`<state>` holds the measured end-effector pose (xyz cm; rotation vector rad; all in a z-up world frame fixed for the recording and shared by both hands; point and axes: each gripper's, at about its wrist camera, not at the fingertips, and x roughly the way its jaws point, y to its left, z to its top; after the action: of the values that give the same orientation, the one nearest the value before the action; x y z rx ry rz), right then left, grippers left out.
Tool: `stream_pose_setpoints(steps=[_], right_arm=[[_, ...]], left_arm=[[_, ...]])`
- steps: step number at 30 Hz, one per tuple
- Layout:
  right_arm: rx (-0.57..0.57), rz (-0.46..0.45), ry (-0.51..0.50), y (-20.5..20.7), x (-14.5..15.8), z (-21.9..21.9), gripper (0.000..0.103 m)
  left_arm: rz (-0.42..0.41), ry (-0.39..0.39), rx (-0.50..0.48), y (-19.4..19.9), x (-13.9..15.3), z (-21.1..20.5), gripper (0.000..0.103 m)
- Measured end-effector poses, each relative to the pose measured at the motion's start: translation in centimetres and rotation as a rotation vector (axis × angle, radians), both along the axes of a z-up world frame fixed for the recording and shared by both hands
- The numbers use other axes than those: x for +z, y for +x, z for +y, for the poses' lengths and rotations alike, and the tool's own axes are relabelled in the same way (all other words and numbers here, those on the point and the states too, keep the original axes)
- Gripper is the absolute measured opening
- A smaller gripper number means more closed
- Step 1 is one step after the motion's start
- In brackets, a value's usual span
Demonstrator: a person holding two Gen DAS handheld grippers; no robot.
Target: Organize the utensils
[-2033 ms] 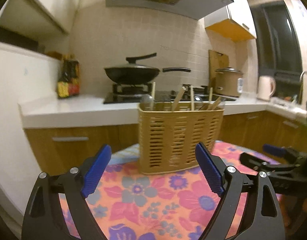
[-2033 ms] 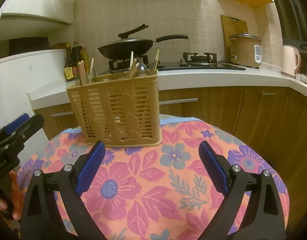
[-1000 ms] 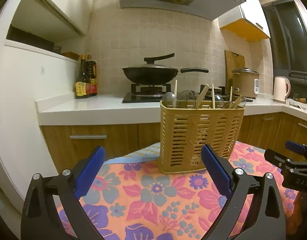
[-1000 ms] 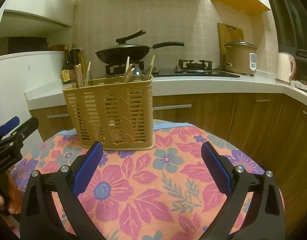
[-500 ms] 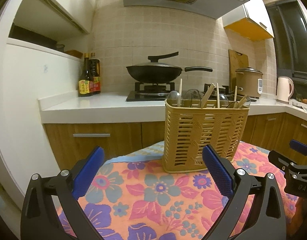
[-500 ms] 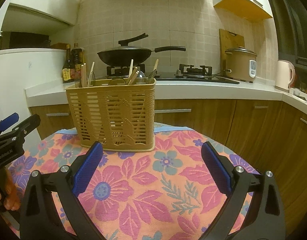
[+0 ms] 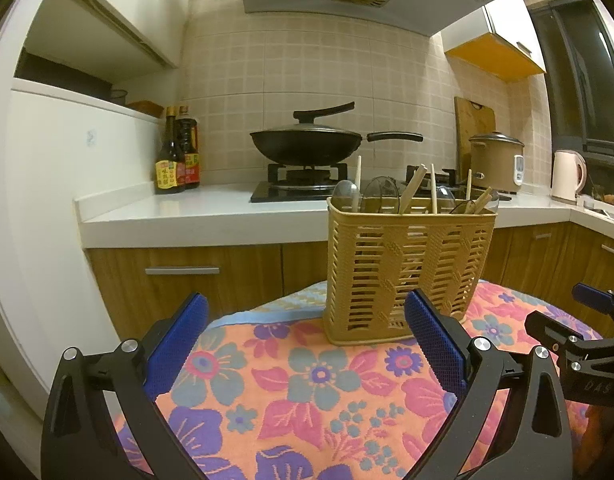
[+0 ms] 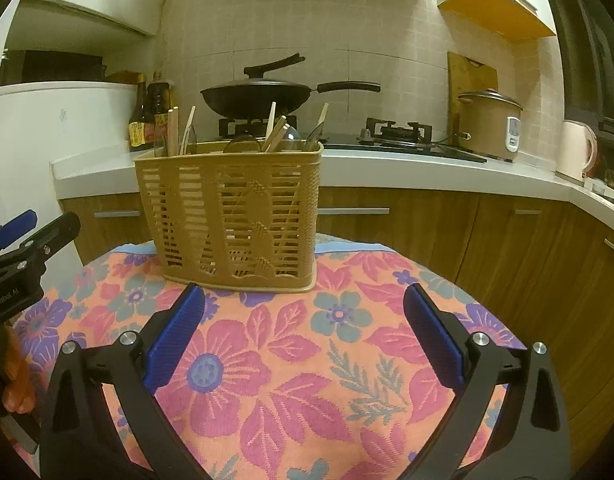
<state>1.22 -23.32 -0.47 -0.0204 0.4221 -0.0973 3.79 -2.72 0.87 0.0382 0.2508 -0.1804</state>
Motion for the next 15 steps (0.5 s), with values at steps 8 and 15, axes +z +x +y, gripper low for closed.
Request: stream_pose_setpoints(steps=[8, 15], right_arm=[[0.004, 0.016, 0.004, 0.2, -0.15, -0.04, 0.095], [0.007, 0.017, 0.001, 0.24, -0.16, -0.02, 0.095]], left_arm=[[-0.005, 0.011, -0.002, 0.01, 0.0, -0.16, 0.095], [0.0, 0.009, -0.003, 0.12, -0.06, -0.11, 0.095]])
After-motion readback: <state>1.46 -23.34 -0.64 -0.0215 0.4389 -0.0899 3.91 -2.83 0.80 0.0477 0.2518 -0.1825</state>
